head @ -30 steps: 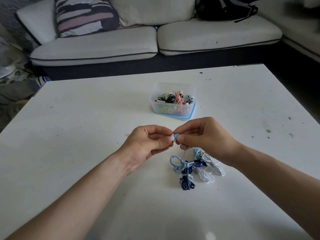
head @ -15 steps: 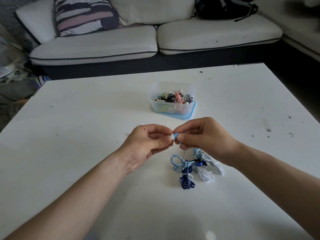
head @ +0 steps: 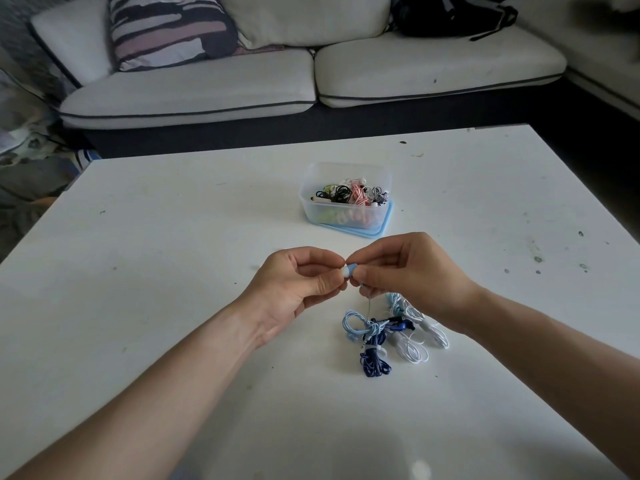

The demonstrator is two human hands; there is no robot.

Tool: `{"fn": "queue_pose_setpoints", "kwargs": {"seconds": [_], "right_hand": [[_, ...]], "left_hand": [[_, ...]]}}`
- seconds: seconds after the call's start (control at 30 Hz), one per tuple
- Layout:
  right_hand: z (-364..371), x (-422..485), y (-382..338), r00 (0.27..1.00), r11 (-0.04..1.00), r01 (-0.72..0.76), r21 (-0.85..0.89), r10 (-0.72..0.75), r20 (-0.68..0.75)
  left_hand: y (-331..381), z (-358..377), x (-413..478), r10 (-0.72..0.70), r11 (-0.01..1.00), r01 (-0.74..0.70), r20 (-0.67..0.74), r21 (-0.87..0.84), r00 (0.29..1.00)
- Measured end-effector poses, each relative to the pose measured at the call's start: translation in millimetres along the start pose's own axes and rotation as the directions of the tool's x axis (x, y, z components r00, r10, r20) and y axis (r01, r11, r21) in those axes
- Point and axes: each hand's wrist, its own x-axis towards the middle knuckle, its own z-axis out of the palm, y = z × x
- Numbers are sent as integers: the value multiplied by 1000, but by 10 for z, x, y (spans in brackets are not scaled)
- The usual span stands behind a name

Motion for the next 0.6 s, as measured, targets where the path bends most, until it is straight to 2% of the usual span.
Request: {"fn": "queue_pose_setpoints", "kwargs": {"seconds": [0.17,0.37,0.6], "right_hand": [[-15,17,17,998,988,-61,143,58,30],[-29,27,0,999,991,-37,130,40,-19],[-42,24,-17,1000,993,-14,118,16,-17]], "left_hand": [[17,6,-7,44,999,-44,9,-28,999],[58,19,-30,88,991,-88,5,103,996],[70,13,-40,104,981,-100,-14,165,994]]}}
